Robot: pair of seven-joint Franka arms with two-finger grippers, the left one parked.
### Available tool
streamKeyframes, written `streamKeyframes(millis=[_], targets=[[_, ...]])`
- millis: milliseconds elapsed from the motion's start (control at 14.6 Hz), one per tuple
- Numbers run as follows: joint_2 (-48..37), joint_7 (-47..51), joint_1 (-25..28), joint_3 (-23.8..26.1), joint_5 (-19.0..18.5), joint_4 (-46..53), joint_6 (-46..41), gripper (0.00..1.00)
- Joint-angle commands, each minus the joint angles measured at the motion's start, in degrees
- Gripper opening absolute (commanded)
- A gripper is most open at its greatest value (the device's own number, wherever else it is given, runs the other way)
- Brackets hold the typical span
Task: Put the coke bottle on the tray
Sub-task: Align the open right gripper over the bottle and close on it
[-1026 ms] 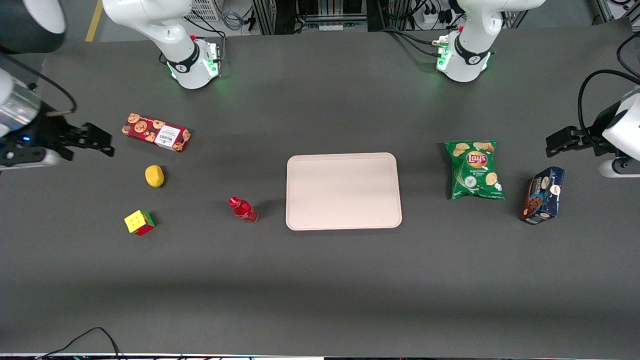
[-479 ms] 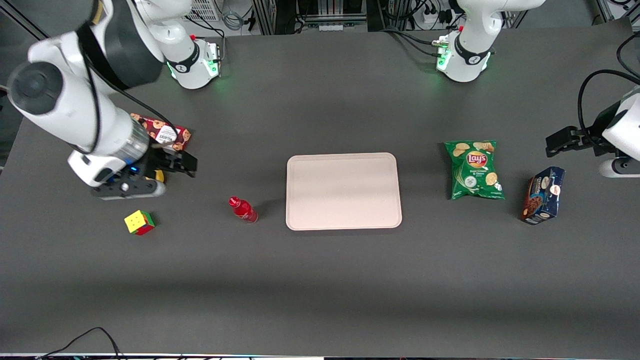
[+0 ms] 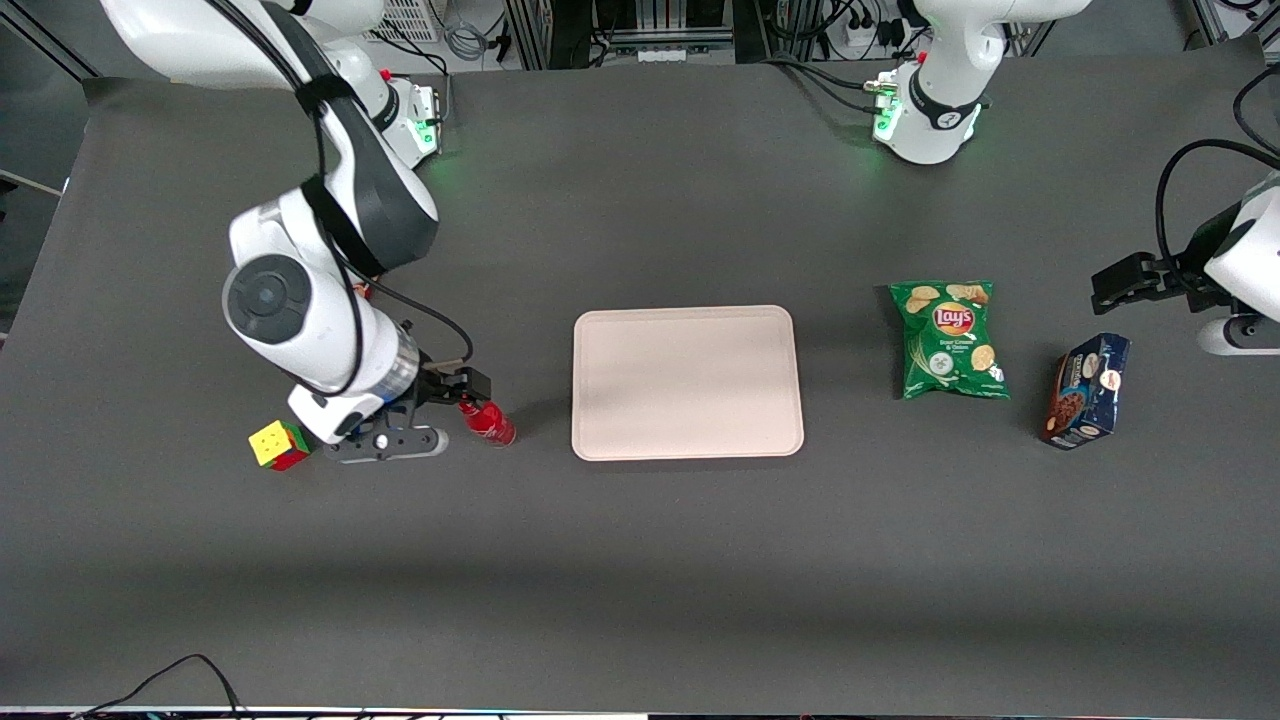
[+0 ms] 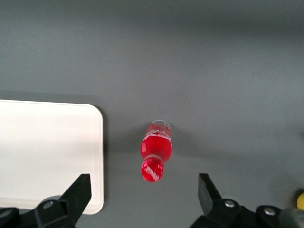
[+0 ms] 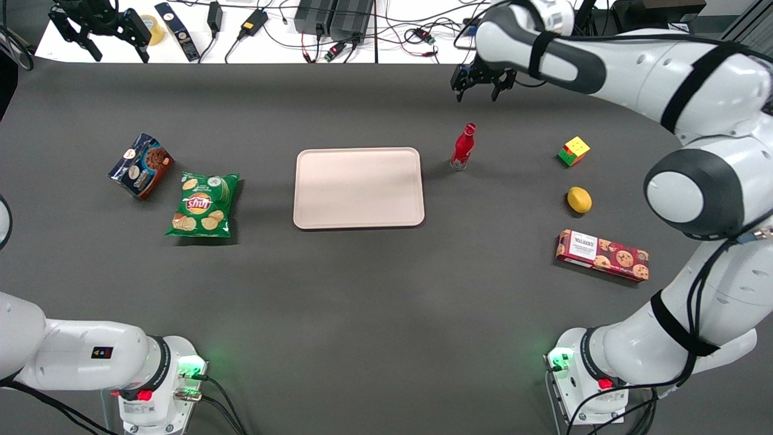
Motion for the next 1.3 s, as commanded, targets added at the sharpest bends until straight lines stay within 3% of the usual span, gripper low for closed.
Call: streamKeyframes(millis=[0,137,821,1231], targets=[[2.81,1.75,0.23,0.43,-1.99,-1.97,5.23,1.0],[2.9,1.66,0.14,0.43,-2.08,-5.75,9.28,1.0],[1.41,1.65,-0.39,0.43,-2.08,-11.48,11.23,1.0],[0.44,1.74,-0.3,0.43,-2.08,-12.01,10.97,0.73]])
